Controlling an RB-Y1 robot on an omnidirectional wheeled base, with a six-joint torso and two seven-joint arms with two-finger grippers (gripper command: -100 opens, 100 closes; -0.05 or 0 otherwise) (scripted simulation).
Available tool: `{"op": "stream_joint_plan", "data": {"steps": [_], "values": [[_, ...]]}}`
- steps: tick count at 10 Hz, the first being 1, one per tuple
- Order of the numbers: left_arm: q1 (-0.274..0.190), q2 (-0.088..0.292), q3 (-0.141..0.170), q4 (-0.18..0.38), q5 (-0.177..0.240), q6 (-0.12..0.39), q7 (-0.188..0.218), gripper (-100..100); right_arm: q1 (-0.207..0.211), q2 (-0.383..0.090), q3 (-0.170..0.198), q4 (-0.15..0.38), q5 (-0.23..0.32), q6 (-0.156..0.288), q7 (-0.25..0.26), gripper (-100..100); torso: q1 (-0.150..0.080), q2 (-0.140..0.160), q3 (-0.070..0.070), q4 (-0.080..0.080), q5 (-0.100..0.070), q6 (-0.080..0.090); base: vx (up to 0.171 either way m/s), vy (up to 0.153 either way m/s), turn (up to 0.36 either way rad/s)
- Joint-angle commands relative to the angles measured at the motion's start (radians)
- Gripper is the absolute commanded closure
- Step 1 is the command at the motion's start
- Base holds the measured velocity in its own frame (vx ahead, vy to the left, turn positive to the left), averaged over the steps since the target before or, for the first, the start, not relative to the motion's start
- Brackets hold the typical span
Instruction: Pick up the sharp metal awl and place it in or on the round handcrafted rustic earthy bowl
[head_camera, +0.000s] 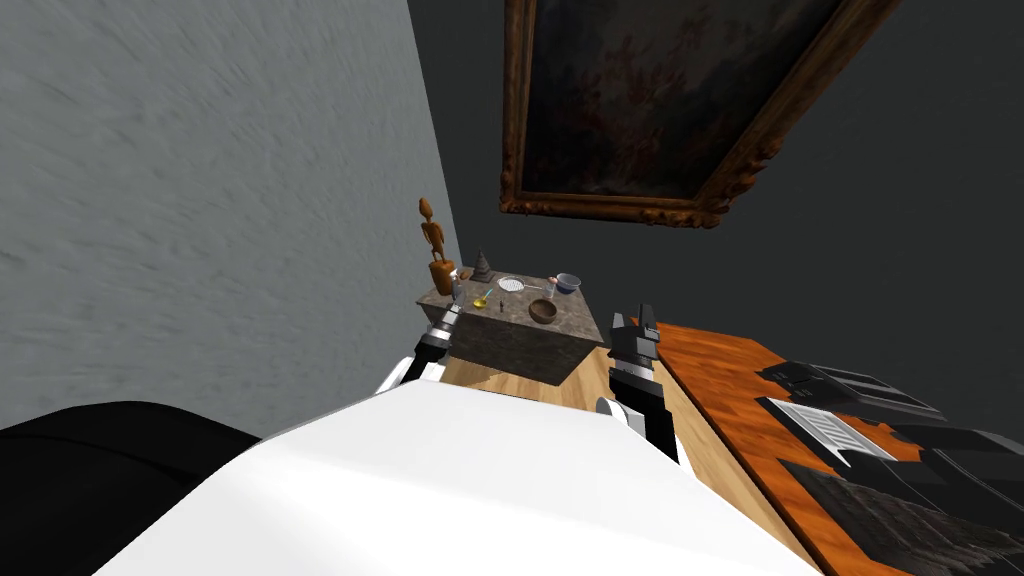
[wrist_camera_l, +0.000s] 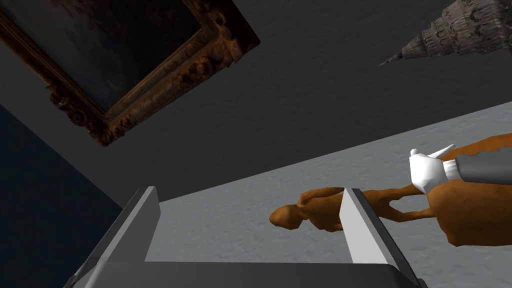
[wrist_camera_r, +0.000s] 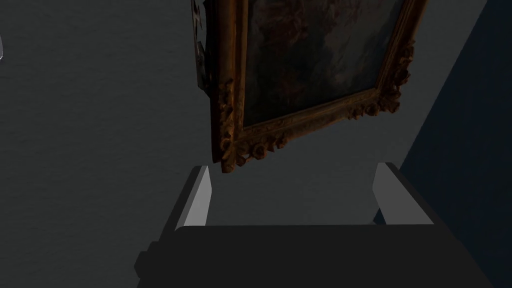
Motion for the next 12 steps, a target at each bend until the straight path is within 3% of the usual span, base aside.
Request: {"op": "stream_joint_plan", "data": {"steps": [1, 4, 8, 12], "values": [[-0.02, -0.001, -0.007, 0.041, -0.025, 0.006, -0.023, -100, 0.0, 0.0, 0.0, 0.0, 0.0, 0.0, 0.0, 0, 0.0, 0.0, 0.0, 0.0, 0.0, 0.0, 0.064, -0.036, -0.075], [-0.042, 0.009, -0.016, 0.098, -0.059, 0.008, -0.054, -100, 0.0, 0.0, 0.0, 0.0, 0.0, 0.0, 0.0, 0, 0.001, 0.001, 0.001, 0.0, 0.0, 0.0, 0.052, -0.021, -0.065], [-0.092, 0.097, -0.038, 0.224, -0.134, 0.013, -0.123, -100, 0.0, 0.0, 0.0, 0.0, 0.0, 0.0, 0.0, 0, 0.0, -0.002, -0.001, 0.0, 0.0, 0.0, 0.083, -0.041, -0.095], [-0.129, 0.157, -0.054, 0.321, -0.191, 0.017, -0.175, -100, 0.0, 0.0, 0.0, 0.0, 0.0, 0.0, 0.0, 0, 0.0, -0.001, 0.0, 0.0, 0.0, 0.0, 0.075, -0.029, -0.082]]}}
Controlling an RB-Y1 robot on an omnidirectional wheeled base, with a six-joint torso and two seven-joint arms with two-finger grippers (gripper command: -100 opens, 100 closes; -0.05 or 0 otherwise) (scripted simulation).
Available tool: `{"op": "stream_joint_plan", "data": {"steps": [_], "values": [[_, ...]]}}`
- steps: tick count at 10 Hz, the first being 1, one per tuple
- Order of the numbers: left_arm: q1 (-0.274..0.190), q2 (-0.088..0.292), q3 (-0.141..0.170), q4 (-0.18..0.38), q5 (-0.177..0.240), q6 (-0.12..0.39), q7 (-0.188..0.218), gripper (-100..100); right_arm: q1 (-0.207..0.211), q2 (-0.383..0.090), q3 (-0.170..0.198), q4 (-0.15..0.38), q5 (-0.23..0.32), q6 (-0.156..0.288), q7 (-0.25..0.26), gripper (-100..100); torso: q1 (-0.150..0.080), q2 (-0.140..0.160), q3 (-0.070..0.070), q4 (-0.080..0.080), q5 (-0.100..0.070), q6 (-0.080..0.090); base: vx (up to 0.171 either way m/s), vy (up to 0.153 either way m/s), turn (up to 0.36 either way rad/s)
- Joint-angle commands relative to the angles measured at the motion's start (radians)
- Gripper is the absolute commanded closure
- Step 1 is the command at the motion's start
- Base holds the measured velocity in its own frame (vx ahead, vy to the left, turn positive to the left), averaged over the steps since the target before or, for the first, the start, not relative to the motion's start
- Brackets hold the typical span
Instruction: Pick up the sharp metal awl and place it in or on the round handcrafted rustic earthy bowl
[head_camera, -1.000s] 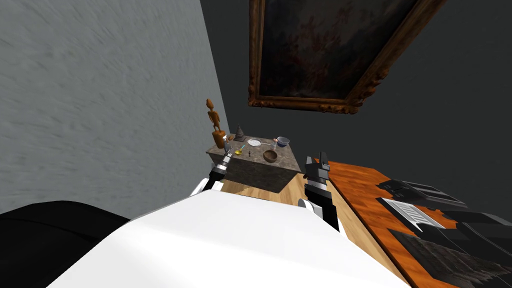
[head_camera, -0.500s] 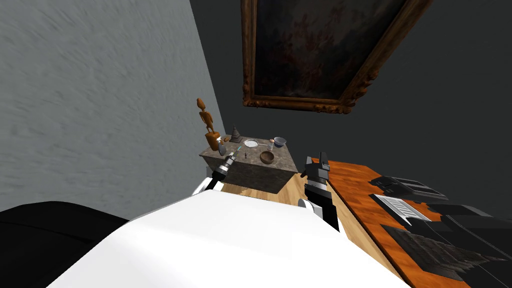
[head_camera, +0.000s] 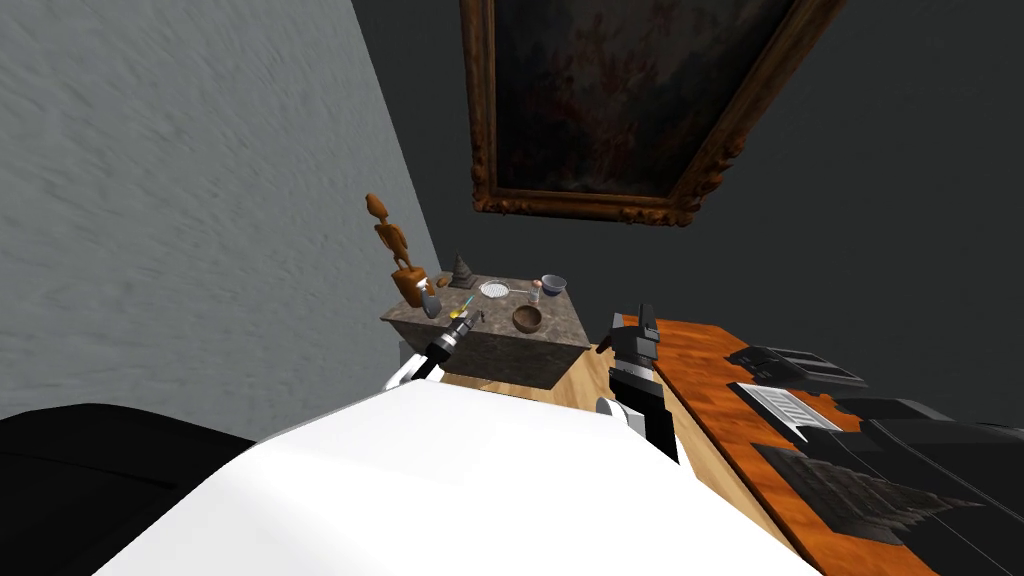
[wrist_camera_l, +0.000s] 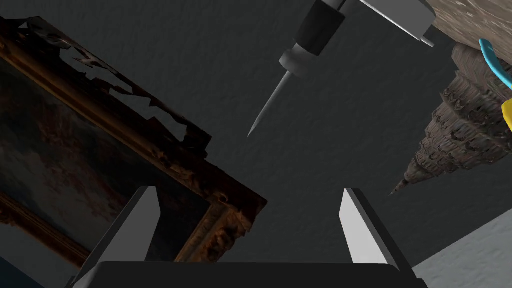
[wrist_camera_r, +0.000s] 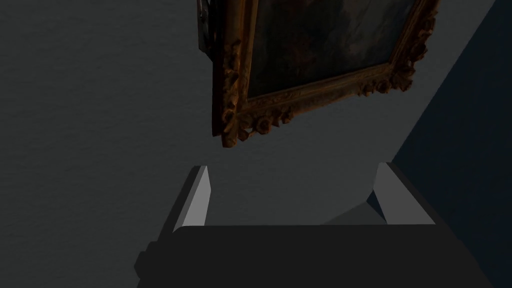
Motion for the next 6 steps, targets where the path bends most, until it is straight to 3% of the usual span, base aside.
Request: {"op": "stream_joint_plan", "data": {"steps": [1, 4, 5, 6], "values": [[-0.018, 0.024, -0.006, 0.03, -0.019, 0.01, -0.016, -100, 0.0, 0.0, 0.0, 0.0, 0.0, 0.0, 0.0, 0, 0.0, 0.0, 0.0, 0.0, 0.0, 0.0, 0.053, -0.018, -0.048], [-0.045, 0.068, -0.018, 0.102, -0.062, 0.013, -0.054, -100, 0.0, 0.0, 0.0, 0.0, 0.0, 0.0, 0.0, 0, 0.0, 0.0, 0.0, 0.0, 0.0, 0.0, 0.069, -0.028, -0.07], [-0.043, 0.058, -0.014, 0.096, -0.053, 0.009, -0.047, -100, 0.0, 0.0, 0.0, 0.0, 0.0, 0.0, 0.0, 0, 0.0, 0.0, 0.0, 0.0, 0.0, 0.0, 0.029, -0.012, -0.007], [-0.044, 0.059, -0.014, 0.1, -0.054, 0.007, -0.05, 0, 0.0, 0.0, 0.0, 0.0, 0.0, 0.0, 0.0, 0, 0.001, 0.002, 0.001, 0.0, 0.0, 0.0, 0.006, -0.002, 0.002]]}}
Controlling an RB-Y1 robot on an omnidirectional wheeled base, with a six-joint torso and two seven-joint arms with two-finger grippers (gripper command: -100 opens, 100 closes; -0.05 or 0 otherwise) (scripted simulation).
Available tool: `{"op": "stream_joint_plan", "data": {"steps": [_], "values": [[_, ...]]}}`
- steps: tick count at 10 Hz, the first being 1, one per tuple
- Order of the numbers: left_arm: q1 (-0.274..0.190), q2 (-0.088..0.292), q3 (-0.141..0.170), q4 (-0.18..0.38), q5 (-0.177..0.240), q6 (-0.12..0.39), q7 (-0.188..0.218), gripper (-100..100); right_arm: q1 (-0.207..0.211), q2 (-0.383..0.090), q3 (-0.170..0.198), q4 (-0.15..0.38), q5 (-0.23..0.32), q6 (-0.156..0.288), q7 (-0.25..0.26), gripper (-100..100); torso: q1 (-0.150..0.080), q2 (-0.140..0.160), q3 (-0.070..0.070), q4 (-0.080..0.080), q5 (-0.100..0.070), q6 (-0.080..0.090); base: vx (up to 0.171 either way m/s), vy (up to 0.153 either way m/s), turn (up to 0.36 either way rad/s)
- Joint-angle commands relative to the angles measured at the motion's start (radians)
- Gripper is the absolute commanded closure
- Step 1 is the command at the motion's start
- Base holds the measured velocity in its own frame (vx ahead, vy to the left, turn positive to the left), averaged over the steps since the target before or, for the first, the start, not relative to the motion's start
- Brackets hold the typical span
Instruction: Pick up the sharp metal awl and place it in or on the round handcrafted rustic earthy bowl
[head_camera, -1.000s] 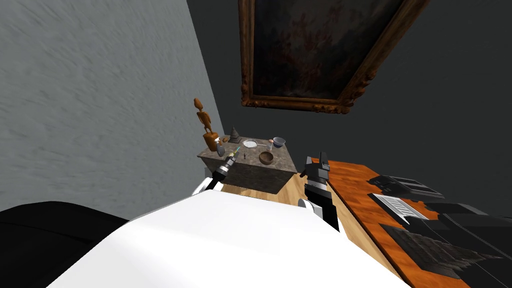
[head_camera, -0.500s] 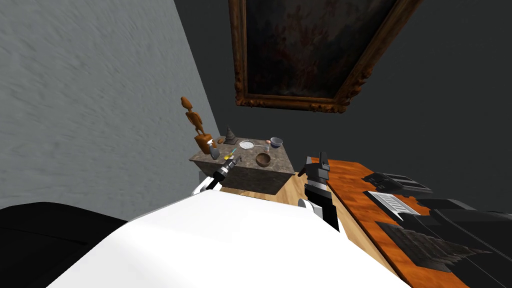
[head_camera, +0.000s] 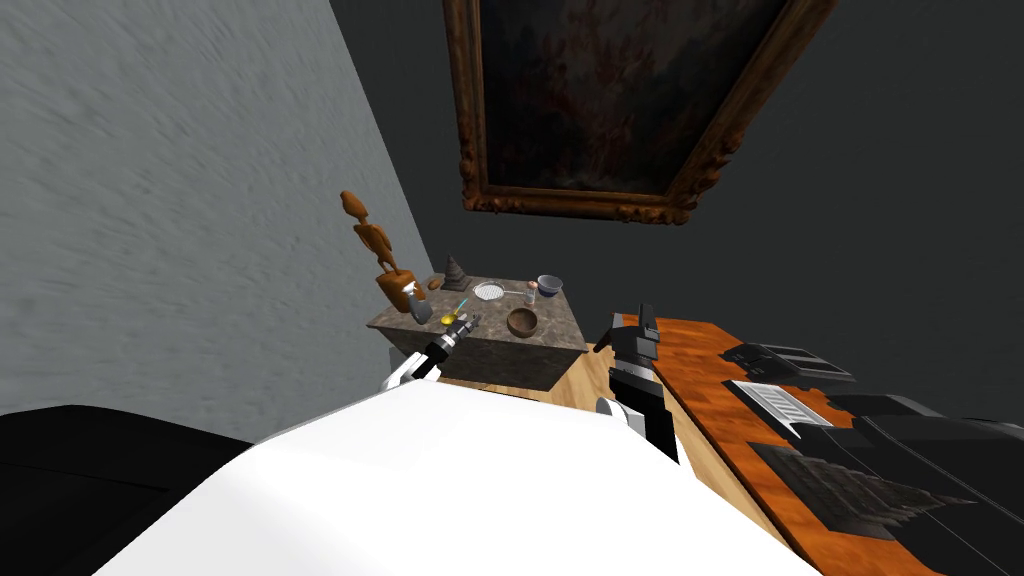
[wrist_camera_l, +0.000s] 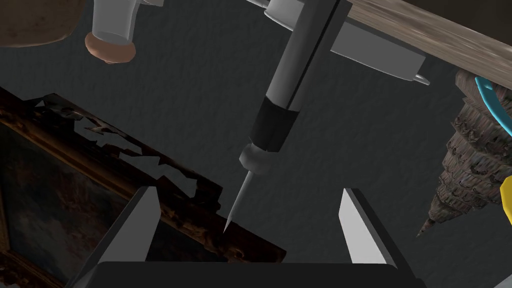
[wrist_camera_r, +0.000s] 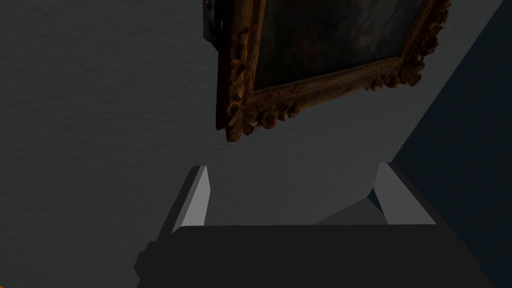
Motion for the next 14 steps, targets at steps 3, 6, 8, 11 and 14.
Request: {"op": "stream_joint_plan", "data": {"steps": [3, 6, 8, 11, 14], "values": [[0.0, 0.0, 0.0, 0.0, 0.0, 0.0, 0.0, 100, 0.0, 0.0, 0.0, 0.0, 0.0, 0.0, 0.0, 0, 0.0, 0.001, 0.001, 0.0, 0.0, 0.0, 0.0, 0.0, 0.0], [0.0, 0.0, 0.0, 0.0, 0.0, 0.0, 0.0, 100, 0.0, 0.0, 0.0, 0.0, 0.0, 0.0, 0.0, 0, 0.0, 0.001, 0.001, 0.0, 0.0, 0.0, 0.0, 0.0, 0.0], [0.0, -0.007, 0.001, 0.009, -0.019, -0.014, -0.033, -100, 0.0, 0.0, 0.0, 0.0, 0.0, 0.0, 0.0, 0, 0.0, 0.001, 0.001, 0.0, 0.0, 0.0, 0.007, 0.004, 0.011], [0.001, -0.019, 0.004, 0.024, -0.049, -0.036, -0.084, -100, 0.0, 0.0, 0.0, 0.0, 0.0, 0.0, 0.0, 0, 0.001, -0.001, 0.0, 0.0, 0.0, 0.0, 0.027, 0.008, 0.018], [0.001, -0.031, 0.006, 0.039, -0.078, -0.058, -0.135, -100, 0.0, 0.0, 0.0, 0.0, 0.0, 0.0, 0.0, 0, 0.001, 0.0, 0.0, 0.0, 0.0, 0.0, 0.021, 0.006, 0.017]]}}
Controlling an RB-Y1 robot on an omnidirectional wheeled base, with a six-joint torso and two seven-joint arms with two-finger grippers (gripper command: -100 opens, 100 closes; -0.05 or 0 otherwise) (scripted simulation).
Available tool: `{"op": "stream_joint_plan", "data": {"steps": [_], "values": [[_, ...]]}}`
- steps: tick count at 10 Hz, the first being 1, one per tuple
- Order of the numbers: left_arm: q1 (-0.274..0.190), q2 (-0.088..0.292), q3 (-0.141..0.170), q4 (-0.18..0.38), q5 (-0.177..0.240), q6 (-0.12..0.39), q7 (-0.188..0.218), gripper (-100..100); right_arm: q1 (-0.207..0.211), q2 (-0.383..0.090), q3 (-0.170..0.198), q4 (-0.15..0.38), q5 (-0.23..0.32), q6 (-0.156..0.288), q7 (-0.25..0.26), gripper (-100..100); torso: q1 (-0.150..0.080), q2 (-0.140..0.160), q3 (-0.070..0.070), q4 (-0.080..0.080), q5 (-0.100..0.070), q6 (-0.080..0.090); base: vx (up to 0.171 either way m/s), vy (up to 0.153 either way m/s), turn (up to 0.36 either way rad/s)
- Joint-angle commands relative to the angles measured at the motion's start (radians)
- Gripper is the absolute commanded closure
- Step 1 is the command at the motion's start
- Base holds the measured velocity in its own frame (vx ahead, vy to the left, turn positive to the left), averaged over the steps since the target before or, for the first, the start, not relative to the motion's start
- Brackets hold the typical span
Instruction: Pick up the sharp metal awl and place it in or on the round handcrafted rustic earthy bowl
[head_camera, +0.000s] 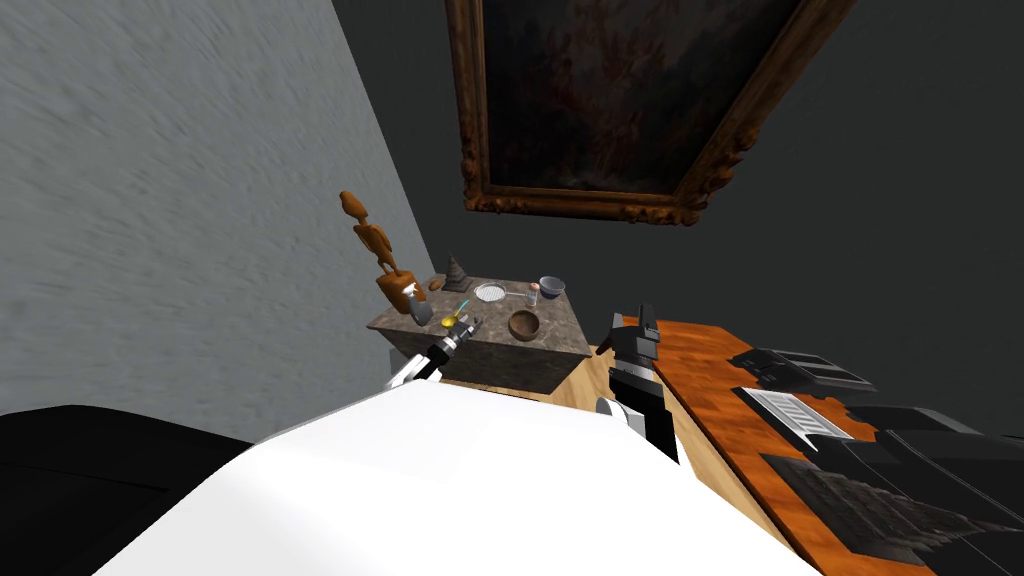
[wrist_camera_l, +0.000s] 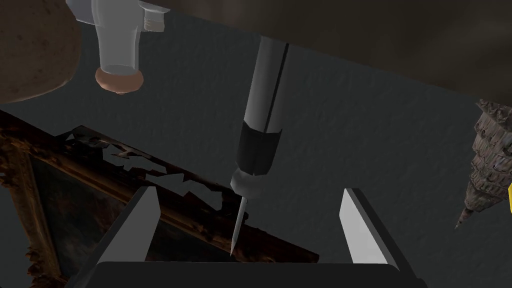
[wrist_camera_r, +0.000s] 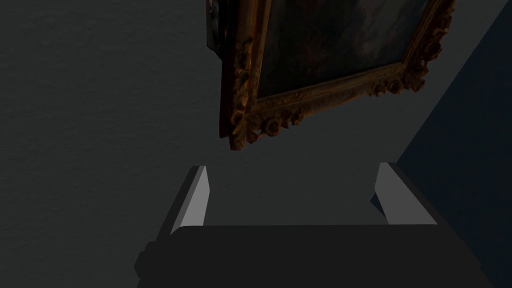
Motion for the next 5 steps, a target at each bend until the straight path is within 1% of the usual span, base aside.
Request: {"op": "stream_joint_plan", "data": {"steps": [1, 5], "values": [[0.0, -0.008, 0.001, 0.009, -0.018, -0.014, -0.033, -100, 0.0, 0.0, 0.0, 0.0, 0.0, 0.0, 0.0, 0, 0.0, 0.0, 0.0, 0.0, 0.0, 0.0, 0.023, 0.011, 0.016], [0.0, -0.023, 0.005, 0.029, -0.057, -0.044, -0.101, -100, 0.0, 0.0, 0.0, 0.0, 0.0, 0.0, 0.0, 0, 0.0, 0.0, 0.0, 0.0, 0.0, 0.0, 0.025, 0.007, 0.016]]}}
